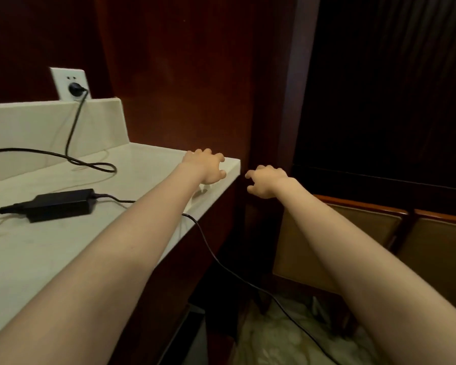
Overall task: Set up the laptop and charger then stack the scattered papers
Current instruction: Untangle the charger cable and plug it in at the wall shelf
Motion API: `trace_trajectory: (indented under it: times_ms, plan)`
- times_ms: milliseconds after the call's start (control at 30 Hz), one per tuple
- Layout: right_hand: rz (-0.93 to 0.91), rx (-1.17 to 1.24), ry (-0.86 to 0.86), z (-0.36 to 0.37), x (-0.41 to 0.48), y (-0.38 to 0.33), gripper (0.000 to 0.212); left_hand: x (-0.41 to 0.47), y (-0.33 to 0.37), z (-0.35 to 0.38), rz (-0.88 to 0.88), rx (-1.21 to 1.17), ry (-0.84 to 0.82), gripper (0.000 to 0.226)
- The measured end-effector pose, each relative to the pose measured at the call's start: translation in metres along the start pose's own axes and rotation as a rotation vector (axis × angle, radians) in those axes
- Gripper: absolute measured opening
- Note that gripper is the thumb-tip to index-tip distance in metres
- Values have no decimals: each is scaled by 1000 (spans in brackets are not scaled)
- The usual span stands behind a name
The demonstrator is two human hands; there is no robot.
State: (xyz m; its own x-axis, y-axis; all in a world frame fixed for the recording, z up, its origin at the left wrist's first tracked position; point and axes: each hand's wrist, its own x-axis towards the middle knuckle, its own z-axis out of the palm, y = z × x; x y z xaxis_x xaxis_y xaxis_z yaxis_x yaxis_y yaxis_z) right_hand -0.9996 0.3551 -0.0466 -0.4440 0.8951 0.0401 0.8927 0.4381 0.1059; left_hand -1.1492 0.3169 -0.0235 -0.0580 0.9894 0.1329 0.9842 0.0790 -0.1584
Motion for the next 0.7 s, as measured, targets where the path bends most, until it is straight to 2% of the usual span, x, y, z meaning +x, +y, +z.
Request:
trace_trajectory:
  times_ms: [400, 700]
  plan:
    - [236, 0, -186, 53, -101, 89, 56, -26, 133, 22, 221, -98, -109, 54]
    - [403, 9, -205, 71, -195, 132, 56, -80, 219, 23, 369, -100, -130, 54]
